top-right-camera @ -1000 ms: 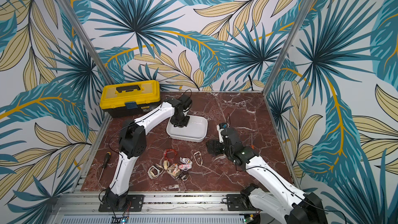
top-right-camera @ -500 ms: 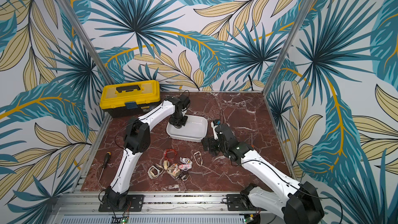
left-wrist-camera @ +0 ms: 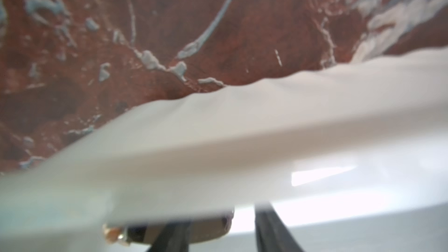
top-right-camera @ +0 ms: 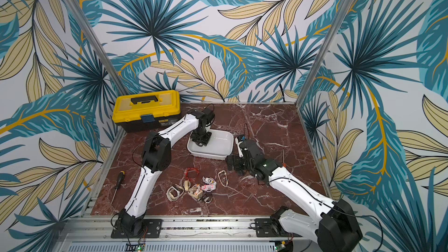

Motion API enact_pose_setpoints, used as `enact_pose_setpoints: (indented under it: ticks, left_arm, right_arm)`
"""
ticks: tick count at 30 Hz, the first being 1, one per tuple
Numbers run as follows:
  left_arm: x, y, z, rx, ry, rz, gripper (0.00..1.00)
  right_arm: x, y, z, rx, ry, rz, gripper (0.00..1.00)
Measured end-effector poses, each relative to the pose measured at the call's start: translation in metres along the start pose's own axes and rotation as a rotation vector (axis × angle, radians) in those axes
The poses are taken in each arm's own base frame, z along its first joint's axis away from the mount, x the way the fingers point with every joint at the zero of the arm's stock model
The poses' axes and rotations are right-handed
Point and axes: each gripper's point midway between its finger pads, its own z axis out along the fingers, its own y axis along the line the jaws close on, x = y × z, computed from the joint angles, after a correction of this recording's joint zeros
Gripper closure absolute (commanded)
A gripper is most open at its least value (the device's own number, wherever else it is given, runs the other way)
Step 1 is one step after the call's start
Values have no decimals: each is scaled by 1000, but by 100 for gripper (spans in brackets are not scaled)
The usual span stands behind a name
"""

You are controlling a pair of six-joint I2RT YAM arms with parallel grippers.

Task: Put the watch into the storage box
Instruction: Place the watch in the storage box.

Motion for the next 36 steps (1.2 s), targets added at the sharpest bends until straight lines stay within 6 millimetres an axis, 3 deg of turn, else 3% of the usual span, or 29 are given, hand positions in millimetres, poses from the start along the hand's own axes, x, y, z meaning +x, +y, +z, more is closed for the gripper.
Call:
enact_pose_setpoints:
  ticks: [5,9,12,13,16,17,22,25,27,31,36]
  left_arm:
    - [0,-4,-4,-2,-10,9,38]
    - [-2,-11,-28,8,-61,20,29]
    - [-4,-15,-67,30,-150,22,22]
    - [-3,-16,-81,41,-186,20,16]
    - [10,-17,-125,87,-308,25,0]
    - [17,-16,-141,112,-364,23,0]
    - [66,-14,-207,254,-622,42,0]
    - [104,-20,-237,340,-761,88,0]
    - [132,-27,-245,391,-824,130,0]
    - [188,-35,-241,473,-888,196,0]
    - [235,-38,-219,534,-905,206,0]
  right_arm:
    - [3,2,3,-2,13,-11,0]
    - [2,4,2,-6,11,-18,0]
    - [1,6,1,-10,7,-19,0]
    - [0,6,0,-12,4,-19,0]
    - [-2,8,-7,-23,-7,-15,1]
    - [-2,9,-10,-27,-10,-10,0]
    - [5,9,-22,-36,5,40,0]
    - [16,10,-22,-32,54,77,0]
    - [26,11,-20,-25,97,91,1]
    - [49,20,-10,2,200,66,8]
    - [67,34,5,60,310,-23,25]
